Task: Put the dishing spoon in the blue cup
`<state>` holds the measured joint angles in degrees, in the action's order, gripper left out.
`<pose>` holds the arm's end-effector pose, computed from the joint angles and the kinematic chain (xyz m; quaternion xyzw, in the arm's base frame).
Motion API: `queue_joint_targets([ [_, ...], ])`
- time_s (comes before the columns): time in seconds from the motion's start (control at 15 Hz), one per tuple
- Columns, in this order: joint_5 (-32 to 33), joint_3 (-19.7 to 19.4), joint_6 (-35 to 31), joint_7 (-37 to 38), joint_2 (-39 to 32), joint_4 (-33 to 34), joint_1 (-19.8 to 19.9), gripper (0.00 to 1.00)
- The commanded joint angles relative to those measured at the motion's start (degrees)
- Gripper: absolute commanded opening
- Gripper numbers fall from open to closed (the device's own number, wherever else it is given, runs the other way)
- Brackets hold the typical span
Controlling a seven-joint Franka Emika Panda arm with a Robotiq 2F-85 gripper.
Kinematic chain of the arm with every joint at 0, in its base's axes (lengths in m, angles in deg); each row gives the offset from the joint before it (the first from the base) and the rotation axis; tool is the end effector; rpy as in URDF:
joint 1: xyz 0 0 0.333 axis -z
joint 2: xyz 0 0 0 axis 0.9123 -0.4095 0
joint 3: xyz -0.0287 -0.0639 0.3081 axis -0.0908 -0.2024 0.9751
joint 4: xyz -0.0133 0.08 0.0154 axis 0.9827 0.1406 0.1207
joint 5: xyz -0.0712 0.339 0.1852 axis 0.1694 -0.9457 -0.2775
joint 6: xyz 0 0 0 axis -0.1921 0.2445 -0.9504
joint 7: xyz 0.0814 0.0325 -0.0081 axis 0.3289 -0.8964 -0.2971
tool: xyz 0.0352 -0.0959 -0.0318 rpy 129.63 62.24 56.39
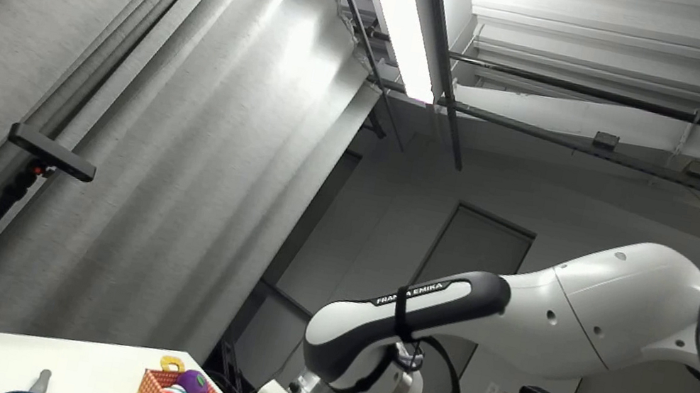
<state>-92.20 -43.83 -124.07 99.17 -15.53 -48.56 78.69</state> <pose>0.4677 -0.2001 0.3173 -0.7989 0.5918 0.0294 0.1028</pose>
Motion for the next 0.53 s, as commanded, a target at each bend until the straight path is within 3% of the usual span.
queue_joint_targets([
  [0.0,1.8,-0.6,-2.2,2.9,-3.5,2.7,-0.8,1.00],
  [0.47,3.5,-0.6,-5.4,4.5,-8.8,4.2,-1.8,1.00],
])
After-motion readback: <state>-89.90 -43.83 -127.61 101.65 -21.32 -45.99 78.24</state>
